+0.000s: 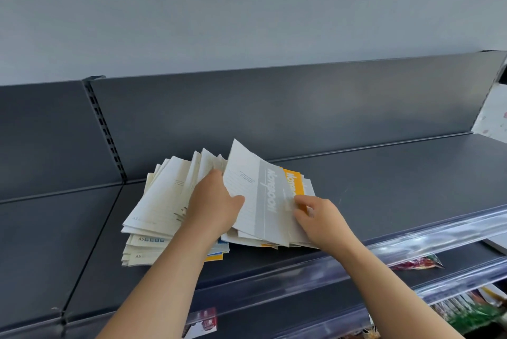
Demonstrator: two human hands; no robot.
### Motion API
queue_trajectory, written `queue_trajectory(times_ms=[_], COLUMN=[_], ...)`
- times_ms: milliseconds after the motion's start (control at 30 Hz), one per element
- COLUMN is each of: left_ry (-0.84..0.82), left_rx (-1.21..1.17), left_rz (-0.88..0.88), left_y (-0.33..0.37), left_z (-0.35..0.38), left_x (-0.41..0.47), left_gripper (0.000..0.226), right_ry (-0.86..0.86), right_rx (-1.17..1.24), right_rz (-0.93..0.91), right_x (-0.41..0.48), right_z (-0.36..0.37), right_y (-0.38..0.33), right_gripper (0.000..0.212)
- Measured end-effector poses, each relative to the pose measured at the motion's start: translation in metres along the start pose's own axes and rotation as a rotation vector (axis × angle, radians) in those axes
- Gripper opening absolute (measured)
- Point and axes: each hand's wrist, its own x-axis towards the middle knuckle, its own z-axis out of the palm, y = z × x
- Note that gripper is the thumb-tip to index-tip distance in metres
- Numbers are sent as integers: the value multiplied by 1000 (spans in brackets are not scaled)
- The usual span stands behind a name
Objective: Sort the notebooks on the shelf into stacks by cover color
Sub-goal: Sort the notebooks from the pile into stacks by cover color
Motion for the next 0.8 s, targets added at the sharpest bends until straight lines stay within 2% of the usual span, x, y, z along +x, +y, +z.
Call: queue_trajectory(times_ms=[167, 333, 500, 600, 667, 800], left_ry=[16, 59, 80, 90, 109, 204], left_rx=[-144, -320, -398, -440, -460, -474], left_rz=[26, 3, 39, 70, 74, 16], left_y=[2, -3, -9, -15, -22, -53], left_z=[-6, -20, -42, -62, -78, -114], left_x=[-10, -20, -33, -44, -51, -64], left_gripper=[30, 32, 31, 40, 49, 50], right_ry=[-36, 24, 78, 112, 114, 65], right_rx=[72, 374, 571, 576, 556, 555], right_rz=[-14, -41, -117, -147, -183, -270], right_x=[-4, -4, -8, -12, -14, -23], right_z=[1, 0, 1, 8, 16, 43], right_y=[-9, -25, -63, -86, -102, -142], right_gripper=[30, 21, 33, 42, 39, 33])
